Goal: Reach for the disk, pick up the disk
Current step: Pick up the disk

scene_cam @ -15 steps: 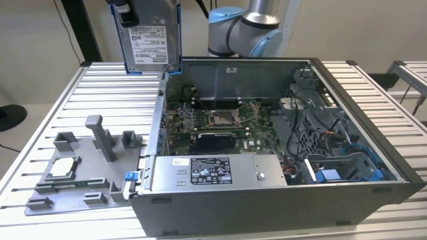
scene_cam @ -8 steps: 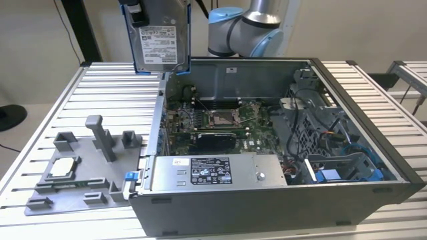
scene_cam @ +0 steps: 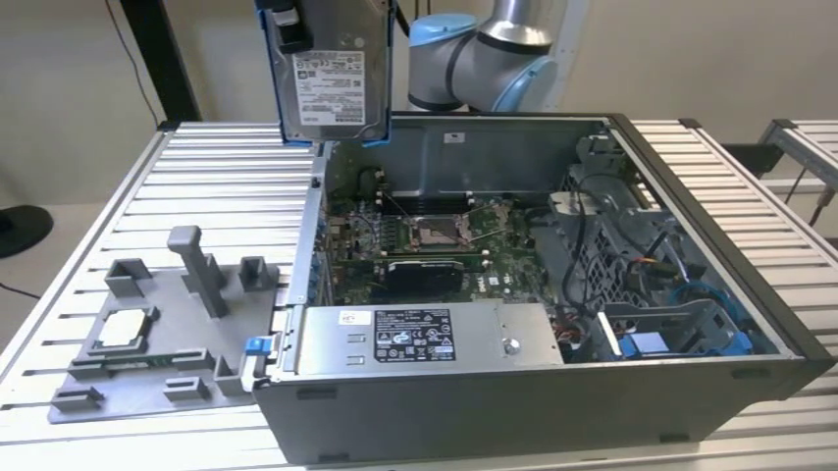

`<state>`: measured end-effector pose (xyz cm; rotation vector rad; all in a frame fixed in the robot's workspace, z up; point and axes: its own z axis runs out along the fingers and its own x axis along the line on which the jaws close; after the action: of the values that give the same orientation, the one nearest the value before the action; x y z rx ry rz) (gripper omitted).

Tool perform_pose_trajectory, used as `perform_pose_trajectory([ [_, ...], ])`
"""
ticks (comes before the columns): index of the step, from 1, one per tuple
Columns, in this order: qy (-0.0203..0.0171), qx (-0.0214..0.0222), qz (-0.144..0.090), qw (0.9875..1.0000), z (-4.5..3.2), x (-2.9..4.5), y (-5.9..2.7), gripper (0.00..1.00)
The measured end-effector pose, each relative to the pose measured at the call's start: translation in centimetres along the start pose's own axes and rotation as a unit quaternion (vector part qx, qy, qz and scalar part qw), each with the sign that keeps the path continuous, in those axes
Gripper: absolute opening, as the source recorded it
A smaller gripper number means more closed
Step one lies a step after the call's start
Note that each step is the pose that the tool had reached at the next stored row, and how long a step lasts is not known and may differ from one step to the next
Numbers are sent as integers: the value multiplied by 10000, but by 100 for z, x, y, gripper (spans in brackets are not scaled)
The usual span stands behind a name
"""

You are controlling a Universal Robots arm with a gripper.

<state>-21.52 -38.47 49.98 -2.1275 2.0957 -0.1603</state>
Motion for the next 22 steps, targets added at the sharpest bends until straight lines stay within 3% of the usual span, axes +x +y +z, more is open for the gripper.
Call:
perform_pose_trajectory([
  [12, 0, 0, 0, 10000, 65, 6, -355, 0],
  [22, 0, 0, 0, 10000, 105, 10, -572, 0],
])
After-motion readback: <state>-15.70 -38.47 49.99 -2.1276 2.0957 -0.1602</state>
